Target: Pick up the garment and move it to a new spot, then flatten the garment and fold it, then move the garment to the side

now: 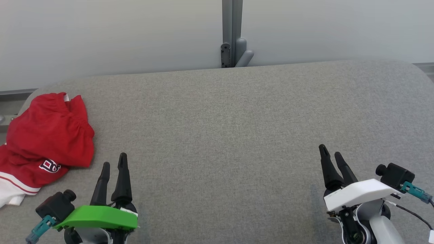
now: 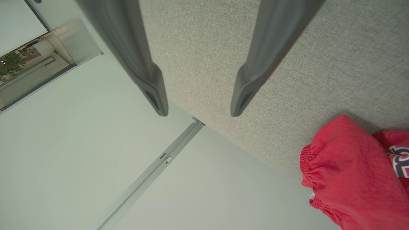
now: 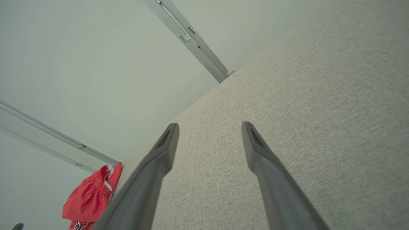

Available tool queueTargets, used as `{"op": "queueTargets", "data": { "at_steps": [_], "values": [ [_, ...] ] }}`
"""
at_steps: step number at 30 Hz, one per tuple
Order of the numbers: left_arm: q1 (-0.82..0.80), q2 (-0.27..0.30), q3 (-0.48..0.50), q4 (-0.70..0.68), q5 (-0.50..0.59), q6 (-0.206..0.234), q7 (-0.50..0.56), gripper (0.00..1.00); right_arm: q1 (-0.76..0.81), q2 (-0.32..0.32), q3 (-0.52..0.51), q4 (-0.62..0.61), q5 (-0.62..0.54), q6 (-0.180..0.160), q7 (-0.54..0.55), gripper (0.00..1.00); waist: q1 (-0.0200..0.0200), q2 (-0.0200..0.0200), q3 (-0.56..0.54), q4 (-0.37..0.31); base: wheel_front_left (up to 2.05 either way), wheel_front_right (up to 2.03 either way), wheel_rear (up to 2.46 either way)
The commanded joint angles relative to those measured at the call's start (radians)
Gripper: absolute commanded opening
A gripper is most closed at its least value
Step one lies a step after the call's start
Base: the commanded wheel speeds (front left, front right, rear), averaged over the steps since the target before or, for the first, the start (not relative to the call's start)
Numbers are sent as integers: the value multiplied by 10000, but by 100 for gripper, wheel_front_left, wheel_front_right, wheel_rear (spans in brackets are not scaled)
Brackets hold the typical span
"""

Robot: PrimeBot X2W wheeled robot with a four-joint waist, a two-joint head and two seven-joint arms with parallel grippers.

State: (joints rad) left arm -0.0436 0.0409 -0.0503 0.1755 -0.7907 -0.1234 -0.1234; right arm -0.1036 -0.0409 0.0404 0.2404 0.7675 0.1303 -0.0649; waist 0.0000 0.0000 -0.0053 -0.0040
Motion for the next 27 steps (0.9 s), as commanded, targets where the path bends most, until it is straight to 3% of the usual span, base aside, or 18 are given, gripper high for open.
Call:
{"op": "queueTargets", "data": {
  "at_steps": [1, 27],
  "values": [
    [-30, 71, -61, -178, 369, -14, -78, 100, 20, -62, 75, -197, -316, 3, -126, 100, 0, 0, -2, -3, 0, 0, 0],
    [156, 95, -618, -450, 2993, 588, -651, 100, 499, -85, 561, -1030, -3022, 4, -923, 100, 0, 0, 30, -32, 0, 0, 0]
  ]
}}
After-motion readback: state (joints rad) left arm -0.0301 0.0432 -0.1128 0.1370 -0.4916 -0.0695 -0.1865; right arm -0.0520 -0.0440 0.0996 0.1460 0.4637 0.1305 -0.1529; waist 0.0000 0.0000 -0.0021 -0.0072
